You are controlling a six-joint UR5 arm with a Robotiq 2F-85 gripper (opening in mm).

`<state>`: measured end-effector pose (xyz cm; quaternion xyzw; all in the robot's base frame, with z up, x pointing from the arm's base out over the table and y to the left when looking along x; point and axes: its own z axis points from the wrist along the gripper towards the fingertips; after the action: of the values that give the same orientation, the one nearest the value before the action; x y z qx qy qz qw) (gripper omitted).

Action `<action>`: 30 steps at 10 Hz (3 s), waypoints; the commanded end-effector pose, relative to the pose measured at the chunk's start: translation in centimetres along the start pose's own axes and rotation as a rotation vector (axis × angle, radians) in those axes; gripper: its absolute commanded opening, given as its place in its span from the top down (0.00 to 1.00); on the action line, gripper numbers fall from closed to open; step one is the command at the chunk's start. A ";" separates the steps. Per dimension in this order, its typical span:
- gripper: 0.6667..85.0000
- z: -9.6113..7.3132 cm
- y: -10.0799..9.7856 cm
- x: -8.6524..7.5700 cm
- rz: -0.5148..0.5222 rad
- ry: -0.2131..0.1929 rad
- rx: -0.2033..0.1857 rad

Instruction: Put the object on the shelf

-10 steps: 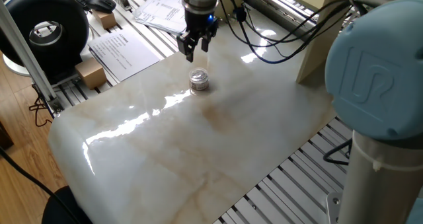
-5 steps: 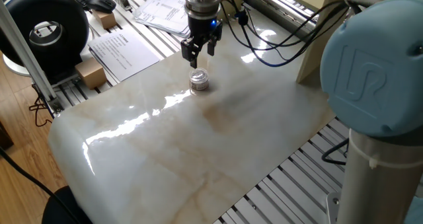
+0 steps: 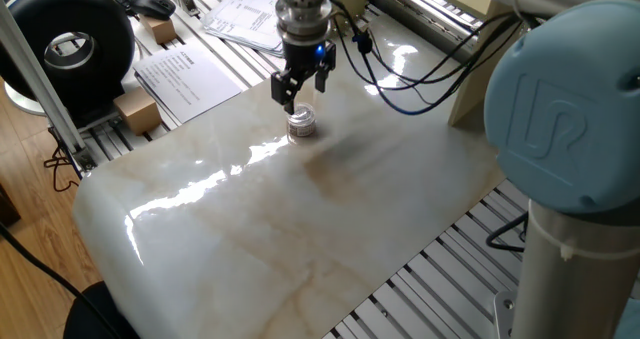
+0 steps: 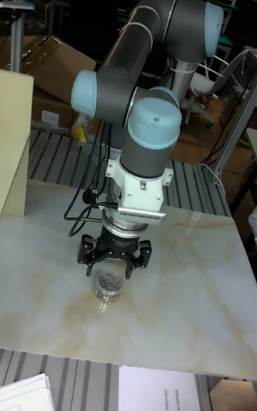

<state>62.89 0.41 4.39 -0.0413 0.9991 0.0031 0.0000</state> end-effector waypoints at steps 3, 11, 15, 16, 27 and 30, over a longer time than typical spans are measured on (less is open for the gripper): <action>0.08 0.7 3.1 0.5 0.001 0.010 -0.089; 0.08 1.5 0.1 -0.1 -0.067 -0.023 -0.015; 0.09 1.4 -0.2 0.6 -0.076 -0.028 -0.024; 0.09 1.4 -0.2 0.8 -0.076 -0.028 -0.027; 0.61 3.3 1.1 0.8 -0.061 -0.116 -0.051; 0.99 0.7 0.9 2.2 -0.084 -0.095 -0.043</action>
<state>61.25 1.12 1.98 -0.0796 0.9955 0.0219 0.0473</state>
